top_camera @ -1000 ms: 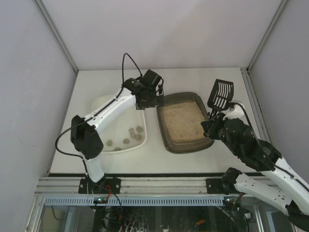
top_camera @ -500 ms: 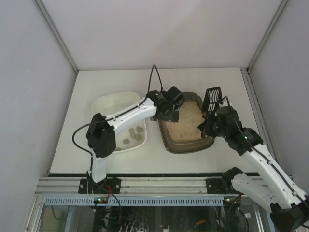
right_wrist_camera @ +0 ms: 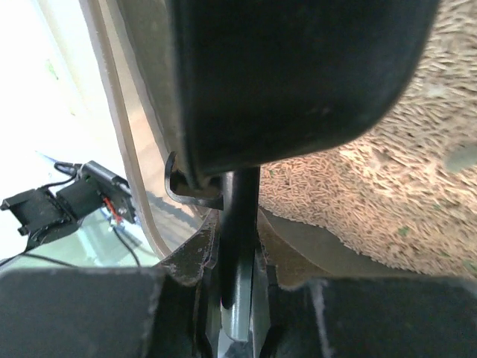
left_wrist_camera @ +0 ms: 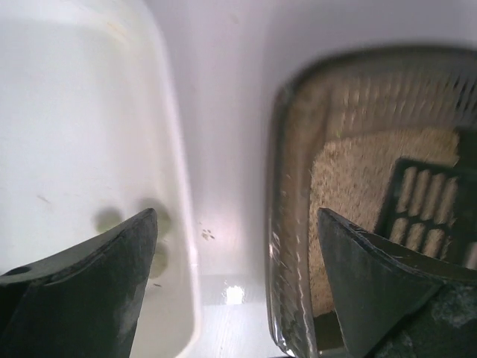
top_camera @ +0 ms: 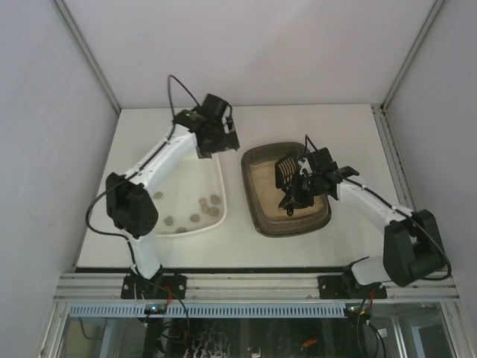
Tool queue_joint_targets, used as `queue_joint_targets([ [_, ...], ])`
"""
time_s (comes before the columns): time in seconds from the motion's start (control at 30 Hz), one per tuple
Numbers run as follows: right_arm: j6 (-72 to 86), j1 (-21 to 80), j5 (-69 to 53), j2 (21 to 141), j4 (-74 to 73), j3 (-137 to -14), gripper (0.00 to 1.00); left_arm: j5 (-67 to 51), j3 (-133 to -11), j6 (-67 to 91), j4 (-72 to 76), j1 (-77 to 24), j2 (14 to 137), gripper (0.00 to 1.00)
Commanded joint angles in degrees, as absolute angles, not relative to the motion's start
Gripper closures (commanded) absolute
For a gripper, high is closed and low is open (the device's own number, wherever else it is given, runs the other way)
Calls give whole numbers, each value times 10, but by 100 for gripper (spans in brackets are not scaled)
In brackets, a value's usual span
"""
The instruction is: Clean the litter box
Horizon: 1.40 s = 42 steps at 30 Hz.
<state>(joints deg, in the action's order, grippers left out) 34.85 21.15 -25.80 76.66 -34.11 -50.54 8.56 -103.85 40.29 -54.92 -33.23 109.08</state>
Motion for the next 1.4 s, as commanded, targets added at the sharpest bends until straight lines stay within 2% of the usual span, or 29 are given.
queue_joint_targets([
  [0.0,337,218,-341,823,-303,-551,100,68,-1047,388,-538,-283,968,8],
  [0.27,357,226,-353,899,-277,-564,100,39,-899,388,-509,-196,851,9],
  [0.47,365,228,-322,914,-290,-568,99,15,-856,393,-498,-153,814,9],
  [0.57,361,230,-310,914,-310,-573,89,7,-865,396,-500,-142,810,9],
  [0.63,354,234,-287,905,-327,-580,77,6,-868,397,-499,-142,808,9],
  [0.67,349,238,-270,900,-340,-588,64,7,-866,398,-498,-141,806,9],
  [0.7,341,246,-251,896,-357,-600,46,8,-862,398,-496,-142,803,10],
  [0.8,327,271,-183,890,-406,-637,43,16,-857,397,-491,-141,799,9],
  [0.83,327,278,-162,888,-421,-645,32,15,-856,397,-490,-139,799,9],
  [0.87,326,285,-148,887,-431,-652,27,14,-856,397,-489,-138,797,9],
  [1.13,360,378,40,846,-542,-721,26,18,-839,389,-477,-138,772,9],
  [1.23,376,415,89,818,-569,-733,1,20,-821,369,-464,-136,755,8],
  [1.37,393,433,90,789,-586,-733,0,27,-792,349,-447,-128,731,2],
])
